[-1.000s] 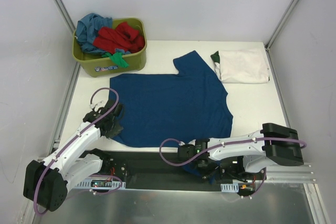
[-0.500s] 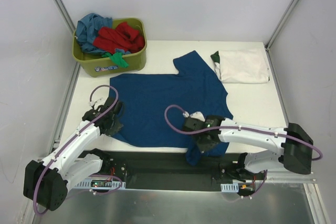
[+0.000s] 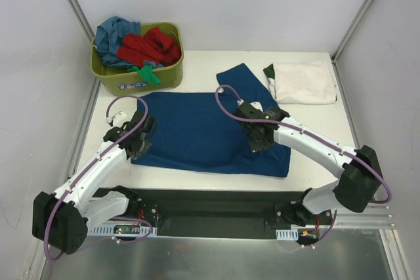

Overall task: Fold and stack the t-shirts
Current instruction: Fold the flattened tshirt in 1/3 of the way

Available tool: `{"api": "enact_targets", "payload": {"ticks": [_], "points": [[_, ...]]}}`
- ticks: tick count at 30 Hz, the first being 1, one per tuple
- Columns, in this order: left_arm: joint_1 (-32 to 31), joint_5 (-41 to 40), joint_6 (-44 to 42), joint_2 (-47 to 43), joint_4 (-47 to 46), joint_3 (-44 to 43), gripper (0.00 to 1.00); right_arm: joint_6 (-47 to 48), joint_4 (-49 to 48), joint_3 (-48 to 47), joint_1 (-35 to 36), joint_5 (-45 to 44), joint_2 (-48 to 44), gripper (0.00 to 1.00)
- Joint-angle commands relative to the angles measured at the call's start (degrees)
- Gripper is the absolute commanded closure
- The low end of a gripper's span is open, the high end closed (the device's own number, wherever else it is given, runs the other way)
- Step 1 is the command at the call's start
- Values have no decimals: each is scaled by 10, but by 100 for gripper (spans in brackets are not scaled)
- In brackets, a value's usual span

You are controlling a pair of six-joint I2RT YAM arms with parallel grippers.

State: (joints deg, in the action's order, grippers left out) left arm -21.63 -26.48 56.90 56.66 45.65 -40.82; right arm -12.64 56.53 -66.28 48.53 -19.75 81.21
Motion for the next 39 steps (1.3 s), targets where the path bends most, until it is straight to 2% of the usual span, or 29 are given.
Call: {"api": "enact_targets", "payload": {"ticks": [1,17,33,36,37,39], "points": [[14,-42,11,38,3,-36,100,33,4,-46,-29,-20,27,100],[90,2,-35,160,-69,-71,100,106,-27,-161,-129,-6,132,98],[130,21,-54,280,-106,-100,100,159,-68,-285,-203,45,305,94],[134,25,-47,284,-107,-101,100,176,-99,-304,-216,59,336,88],[134,26,-47,283,-106,-101,96,179,-100,-314,-218,49,344,86],[134,23,-48,275,-106,-102,93,197,-101,-333,-221,38,365,77]]}}
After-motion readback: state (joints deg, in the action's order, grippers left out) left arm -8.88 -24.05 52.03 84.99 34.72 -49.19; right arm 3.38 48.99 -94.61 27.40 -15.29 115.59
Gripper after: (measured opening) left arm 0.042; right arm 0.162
